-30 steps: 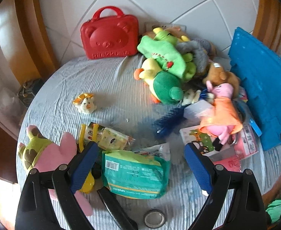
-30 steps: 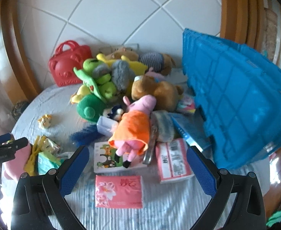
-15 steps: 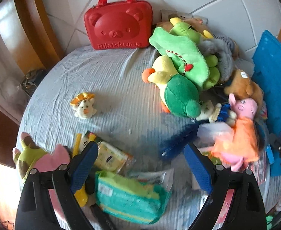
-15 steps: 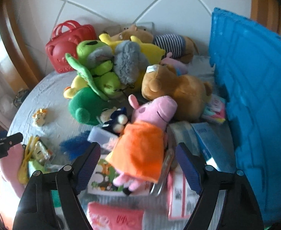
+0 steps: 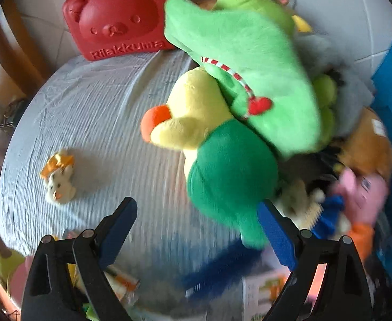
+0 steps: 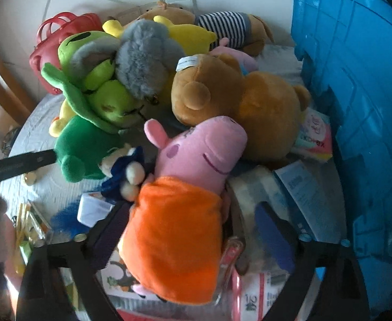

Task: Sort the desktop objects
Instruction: 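Grasp the green-yellow duck plush with left tool while right tool grasps the pink pig plush, then lift the duck with left tool while right tool lifts the pig toward the blue crate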

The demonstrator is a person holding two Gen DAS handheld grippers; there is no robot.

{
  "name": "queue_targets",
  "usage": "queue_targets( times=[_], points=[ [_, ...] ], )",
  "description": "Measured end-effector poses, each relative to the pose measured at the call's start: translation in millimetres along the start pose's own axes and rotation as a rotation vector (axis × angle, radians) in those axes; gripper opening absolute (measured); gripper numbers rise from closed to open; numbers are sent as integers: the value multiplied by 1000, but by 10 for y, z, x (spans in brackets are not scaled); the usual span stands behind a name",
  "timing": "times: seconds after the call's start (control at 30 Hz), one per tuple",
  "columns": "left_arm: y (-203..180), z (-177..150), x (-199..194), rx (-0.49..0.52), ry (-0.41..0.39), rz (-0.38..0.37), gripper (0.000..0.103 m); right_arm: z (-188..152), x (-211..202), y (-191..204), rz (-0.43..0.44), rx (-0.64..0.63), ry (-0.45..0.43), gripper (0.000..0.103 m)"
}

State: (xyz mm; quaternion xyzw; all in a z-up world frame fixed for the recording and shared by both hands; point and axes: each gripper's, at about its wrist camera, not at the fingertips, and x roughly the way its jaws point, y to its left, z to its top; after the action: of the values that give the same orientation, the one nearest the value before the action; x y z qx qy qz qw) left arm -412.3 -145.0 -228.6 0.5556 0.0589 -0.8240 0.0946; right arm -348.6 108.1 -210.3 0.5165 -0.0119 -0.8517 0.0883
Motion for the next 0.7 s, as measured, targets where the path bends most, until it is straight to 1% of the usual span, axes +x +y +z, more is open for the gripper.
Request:
queue_targets(
  times=[0.03,0.07,0.13,0.17,0.2,0.27,0.33,0.37,0.4,0.43,0.47,0.53,0.57,0.6,0.63,0.67,0.7],
  points=[
    [-12,34,66,-3,0,-4,93,7,14,24,-4,-9,-4,98],
    [-21,62,122,-10,-4,-14,103,15,26,46,-3,-15,-9,98],
    [-47,99,201,-18,-11,-39,103,31,47,86,7,-23,-19,98],
    [-68,96,204,-16,-14,-56,103,38,57,106,12,-27,-24,96],
    [-89,94,207,-14,-17,-73,103,43,83,121,16,-31,-17,89],
    [-131,88,213,-10,-24,-108,103,35,190,132,20,-31,25,82],
    [-173,83,219,-6,-30,-143,103,-9,349,119,15,-22,78,82],
    [-206,73,207,2,-28,-157,103,-23,379,132,-5,-30,77,83],
    [-247,57,185,13,-23,-169,103,-31,396,154,-25,-42,70,89],
    [-305,35,186,34,-22,-154,103,-39,413,175,-46,-54,62,91],
    [-372,10,204,62,-24,-120,103,-43,427,198,-54,-62,63,95],
    [-420,-36,404,86,23,-38,103,-58,456,251,-52,-81,80,96],
    [-382,-63,511,67,55,-55,103,-82,486,292,-64,-107,86,99],
    [-311,-92,609,30,88,-111,97,-107,523,338,-85,-138,87,102],
    [-236,-121,646,-7,104,-171,91,-133,559,383,-106,-170,87,102],
    [-183,-150,606,-23,95,-194,82,-158,596,428,-127,-202,88,102],
    [-160,-169,549,-16,79,-182,76,-171,649,475,-155,-234,85,102]
  ],
)
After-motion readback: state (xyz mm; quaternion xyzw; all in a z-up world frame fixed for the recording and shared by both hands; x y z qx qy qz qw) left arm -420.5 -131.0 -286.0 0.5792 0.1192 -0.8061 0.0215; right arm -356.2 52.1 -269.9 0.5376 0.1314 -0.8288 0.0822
